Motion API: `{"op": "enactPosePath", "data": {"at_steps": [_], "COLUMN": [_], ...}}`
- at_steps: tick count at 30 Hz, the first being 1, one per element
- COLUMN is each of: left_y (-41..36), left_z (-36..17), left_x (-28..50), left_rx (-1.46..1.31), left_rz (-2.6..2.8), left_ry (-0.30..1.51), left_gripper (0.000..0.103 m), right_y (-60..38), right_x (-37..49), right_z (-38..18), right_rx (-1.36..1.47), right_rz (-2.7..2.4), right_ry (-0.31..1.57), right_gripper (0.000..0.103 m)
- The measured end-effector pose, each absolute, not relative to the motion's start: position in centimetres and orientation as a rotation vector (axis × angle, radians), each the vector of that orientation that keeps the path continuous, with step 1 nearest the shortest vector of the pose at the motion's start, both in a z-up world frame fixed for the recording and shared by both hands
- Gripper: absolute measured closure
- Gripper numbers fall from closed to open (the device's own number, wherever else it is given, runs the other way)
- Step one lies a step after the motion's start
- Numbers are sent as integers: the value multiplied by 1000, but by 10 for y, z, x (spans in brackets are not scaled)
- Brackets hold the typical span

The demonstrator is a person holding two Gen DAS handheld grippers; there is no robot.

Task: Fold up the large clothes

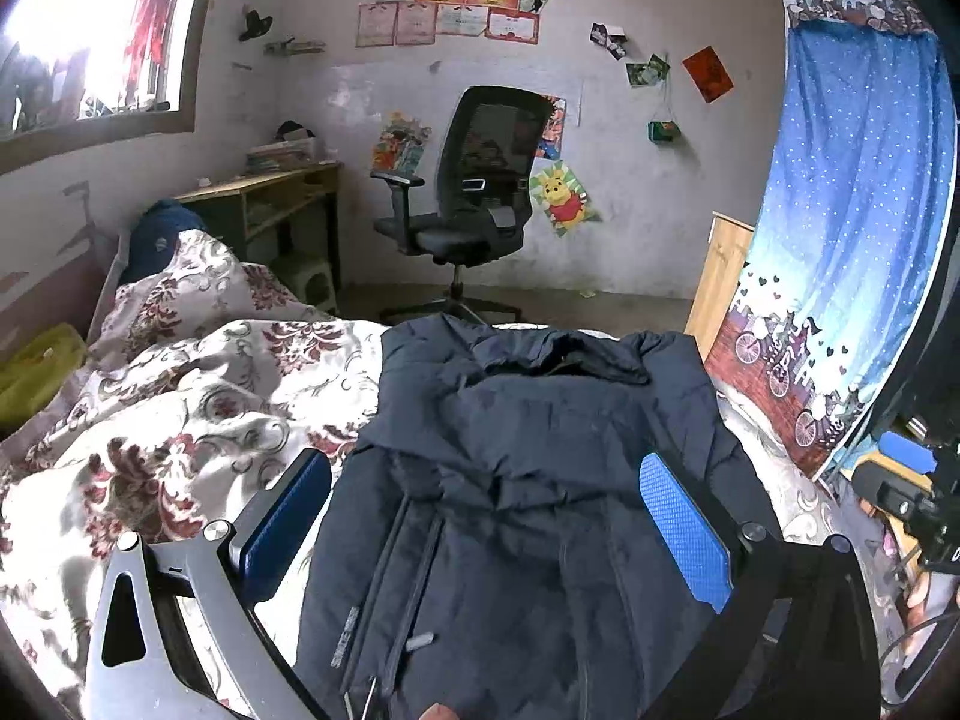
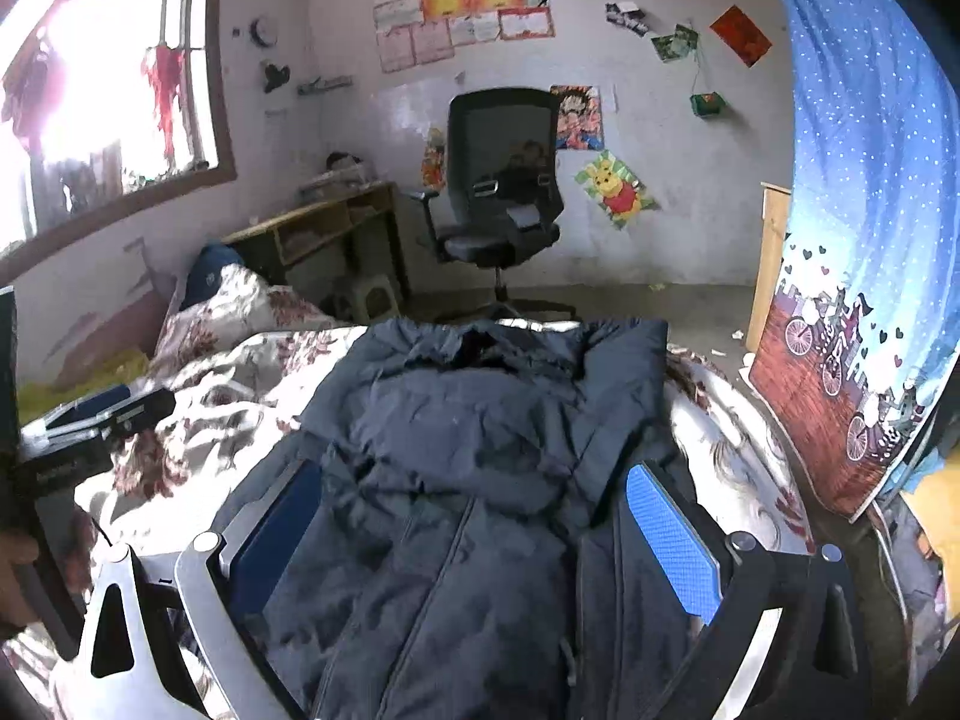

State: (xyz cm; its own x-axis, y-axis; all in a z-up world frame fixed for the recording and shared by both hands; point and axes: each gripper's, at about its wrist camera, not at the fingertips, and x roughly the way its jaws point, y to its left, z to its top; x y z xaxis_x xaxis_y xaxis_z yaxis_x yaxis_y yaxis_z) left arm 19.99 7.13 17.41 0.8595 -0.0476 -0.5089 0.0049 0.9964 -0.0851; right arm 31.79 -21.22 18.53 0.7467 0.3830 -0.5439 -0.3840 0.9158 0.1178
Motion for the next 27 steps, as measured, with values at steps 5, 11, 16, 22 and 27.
{"op": "enactPosePath", "data": {"at_steps": [5,11,16,22,27], "left_y": [75,69,62,57,50], "left_z": [162,141,126,101,67], "left_x": [172,138,115,102,102], "left_rx": [-56,-6,17,69,110], "left_rz": [-32,-32,-65,-172,-260], "left_ry": [558,582,603,697,833], "left_gripper": [2,2,2,2,2], "right_y": [-210,-212,-212,-217,-222], "right_x": [286,255,237,221,211], "right_z": [176,165,153,127,92], "right_rx": [-17,-28,-54,-123,-198], "right_rz": [442,445,455,491,503], "right_ry": [603,579,587,642,722], "right_gripper": [0,0,0,0,0]}}
